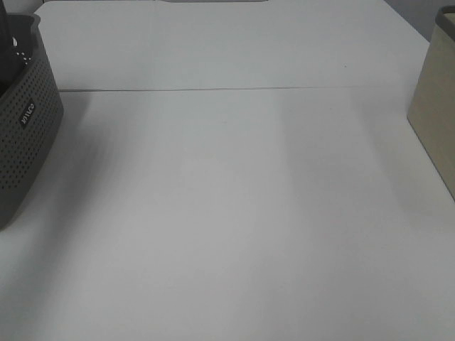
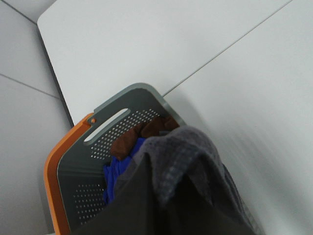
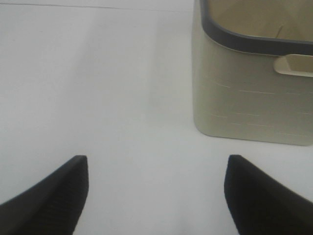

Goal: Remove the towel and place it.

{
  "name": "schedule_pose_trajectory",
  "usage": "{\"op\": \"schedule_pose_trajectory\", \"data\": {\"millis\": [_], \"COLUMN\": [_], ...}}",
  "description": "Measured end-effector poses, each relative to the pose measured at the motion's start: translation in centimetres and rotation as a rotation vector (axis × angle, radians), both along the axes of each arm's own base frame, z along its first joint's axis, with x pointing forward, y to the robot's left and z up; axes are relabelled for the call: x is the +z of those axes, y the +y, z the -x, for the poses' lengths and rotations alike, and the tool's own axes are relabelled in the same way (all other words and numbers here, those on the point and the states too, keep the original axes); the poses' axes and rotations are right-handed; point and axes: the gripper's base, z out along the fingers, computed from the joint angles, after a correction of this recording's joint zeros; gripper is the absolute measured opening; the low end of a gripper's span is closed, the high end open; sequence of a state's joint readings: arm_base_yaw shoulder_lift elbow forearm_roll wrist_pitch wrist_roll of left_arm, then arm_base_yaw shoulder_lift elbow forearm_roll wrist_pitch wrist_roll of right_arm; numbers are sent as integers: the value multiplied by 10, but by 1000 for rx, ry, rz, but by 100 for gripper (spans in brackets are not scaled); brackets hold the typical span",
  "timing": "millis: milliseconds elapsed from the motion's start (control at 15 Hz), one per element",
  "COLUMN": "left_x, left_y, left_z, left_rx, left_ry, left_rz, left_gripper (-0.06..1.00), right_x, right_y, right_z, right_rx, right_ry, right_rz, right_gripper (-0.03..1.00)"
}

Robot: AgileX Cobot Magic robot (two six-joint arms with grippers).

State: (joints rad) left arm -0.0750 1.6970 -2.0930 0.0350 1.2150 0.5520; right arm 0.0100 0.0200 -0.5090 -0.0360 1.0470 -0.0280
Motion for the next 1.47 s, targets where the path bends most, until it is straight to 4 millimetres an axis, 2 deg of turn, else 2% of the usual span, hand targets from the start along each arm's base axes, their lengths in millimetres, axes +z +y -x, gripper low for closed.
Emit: {"op": "schedule_pose_trajectory", "data": {"millis": [400,533,600,667,867,1067,1200,1333,1467], "left_x": [6,6,6,6,6,6,6,5,5], "left_y": [-90,-109,-134,-143,-162,-176,-181,-185,-187], "left_z": [25,32,44,49,60,69,73,76,78], "left_rx": [-237,-284,-356,-387,-447,-495,-524,-547,-560], "left_ry": [-12,-8,-3,-3,-1,4,18,36,49], "left_rz": [18,31,39,39,40,43,73,111,137], "left_gripper": [0,0,0,0,0,0,0,0,0], "right_x": [19,22,25,24,21,11,-6,-18,-24], "right_y": [33,40,49,54,64,74,109,143,164], "right_z": [-64,-81,-104,-116,-144,-174,-185,-197,-207], "right_rx": [344,429,521,568,705,749,871,888,877], "right_ry": [106,74,33,22,-31,-61,-14,31,49], "right_rz": [-136,-162,-218,-256,-281,-386,-376,-314,-252], "right_gripper": [75,75,75,75,75,75,75,75,75]}}
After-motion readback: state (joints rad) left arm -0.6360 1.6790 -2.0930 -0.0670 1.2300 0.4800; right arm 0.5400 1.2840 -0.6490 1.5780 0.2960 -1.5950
